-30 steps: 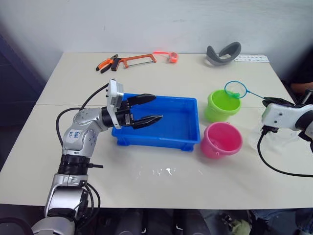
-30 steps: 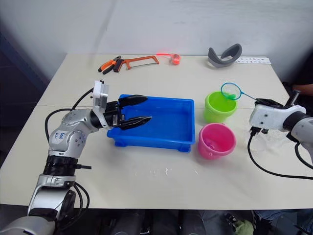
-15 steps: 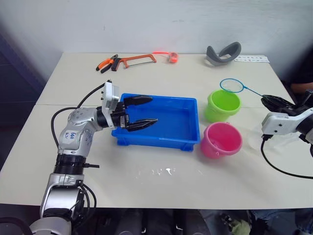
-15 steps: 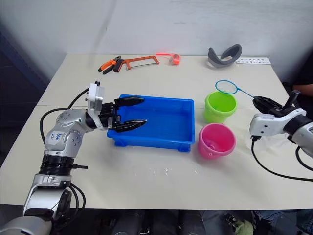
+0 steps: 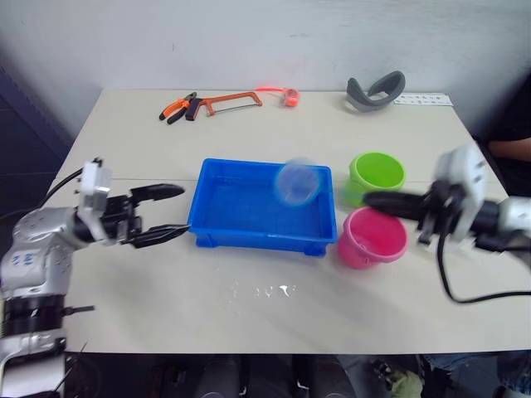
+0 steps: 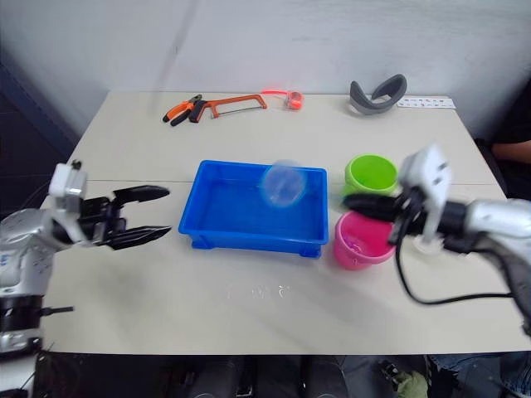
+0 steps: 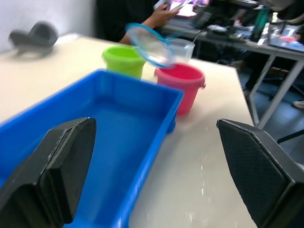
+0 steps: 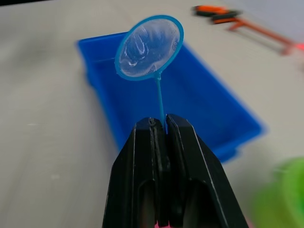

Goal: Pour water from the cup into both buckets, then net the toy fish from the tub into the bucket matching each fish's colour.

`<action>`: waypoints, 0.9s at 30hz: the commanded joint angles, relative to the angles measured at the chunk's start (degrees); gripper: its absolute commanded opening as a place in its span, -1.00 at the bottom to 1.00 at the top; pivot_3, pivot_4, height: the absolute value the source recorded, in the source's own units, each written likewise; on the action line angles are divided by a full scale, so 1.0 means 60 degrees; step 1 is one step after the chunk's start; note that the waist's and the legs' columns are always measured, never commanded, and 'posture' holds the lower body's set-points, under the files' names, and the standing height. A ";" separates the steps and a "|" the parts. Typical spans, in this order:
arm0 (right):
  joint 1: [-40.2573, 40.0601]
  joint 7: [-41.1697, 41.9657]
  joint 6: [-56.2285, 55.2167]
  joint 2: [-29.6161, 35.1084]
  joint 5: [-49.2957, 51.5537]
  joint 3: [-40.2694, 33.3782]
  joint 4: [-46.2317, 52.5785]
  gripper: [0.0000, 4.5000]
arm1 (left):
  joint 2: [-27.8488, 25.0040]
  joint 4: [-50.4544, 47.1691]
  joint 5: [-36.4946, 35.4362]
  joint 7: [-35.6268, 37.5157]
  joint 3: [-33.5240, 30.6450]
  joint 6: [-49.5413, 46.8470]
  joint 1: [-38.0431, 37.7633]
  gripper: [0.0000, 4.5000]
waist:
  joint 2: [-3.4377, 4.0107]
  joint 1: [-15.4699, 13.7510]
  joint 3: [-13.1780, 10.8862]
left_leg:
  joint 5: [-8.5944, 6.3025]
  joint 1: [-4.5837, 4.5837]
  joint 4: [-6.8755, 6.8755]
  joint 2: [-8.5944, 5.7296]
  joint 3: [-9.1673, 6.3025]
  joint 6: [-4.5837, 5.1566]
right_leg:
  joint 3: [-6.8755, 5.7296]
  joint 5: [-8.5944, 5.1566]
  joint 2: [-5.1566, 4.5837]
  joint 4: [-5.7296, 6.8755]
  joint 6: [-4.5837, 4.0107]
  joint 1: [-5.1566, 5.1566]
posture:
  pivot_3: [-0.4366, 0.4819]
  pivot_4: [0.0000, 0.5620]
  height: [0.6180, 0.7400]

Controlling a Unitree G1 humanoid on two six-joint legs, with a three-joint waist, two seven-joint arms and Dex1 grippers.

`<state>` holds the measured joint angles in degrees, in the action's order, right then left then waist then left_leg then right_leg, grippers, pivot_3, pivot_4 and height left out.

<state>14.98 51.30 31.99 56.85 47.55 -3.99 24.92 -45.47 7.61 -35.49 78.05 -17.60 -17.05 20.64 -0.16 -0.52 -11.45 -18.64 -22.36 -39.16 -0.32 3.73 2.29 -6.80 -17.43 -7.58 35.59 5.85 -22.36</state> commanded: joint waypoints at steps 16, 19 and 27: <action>-0.0341 0.1258 -0.3021 -0.3726 -0.4862 0.4852 -0.2376 -1.00 | -0.0803 -0.2480 0.0200 0.0632 0.0022 0.0646 -0.2935 0.96 | -0.0011 0.0020 0.0007 | -0.0005 0.0020 0.0003 0.0000 0.0023 -0.0009 | 0.0019 -0.0004 0.0011 0.0024 -0.0008 -0.0009 | -0.05 -0.47 1.00; -0.0246 0.1283 -0.3326 -0.4144 -0.5299 0.4968 -0.3194 -1.00 | -0.0809 -0.2372 0.0208 0.0510 0.0160 0.0602 -0.2732 0.96 | -0.0011 0.0061 0.0007 | -0.0004 0.0021 0.0003 -0.0001 0.0024 -0.0009 | 0.0018 -0.0004 0.0012 0.0027 -0.0008 -0.0008 | -0.05 -0.47 1.00; -0.0566 0.1916 -0.3187 -0.3625 -0.4473 0.3710 -0.1753 0.37 | -0.1013 -0.1991 0.0156 0.0550 0.0023 0.0564 -0.2490 1.00 | -0.0008 0.0106 0.0005 | -0.0005 0.0020 0.0003 0.0002 0.0026 -0.0012 | 0.0021 -0.0006 0.0014 0.0031 -0.0009 -0.0013 | -0.05 -0.47 1.00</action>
<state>12.58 60.96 12.68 32.61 17.17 23.00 7.21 -50.21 -5.68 -34.17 80.91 -15.65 -13.86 5.71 -0.20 0.12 -11.42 -18.67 -22.24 -39.14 -0.31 3.88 2.22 -6.67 -17.46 -7.51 35.77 5.80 -22.44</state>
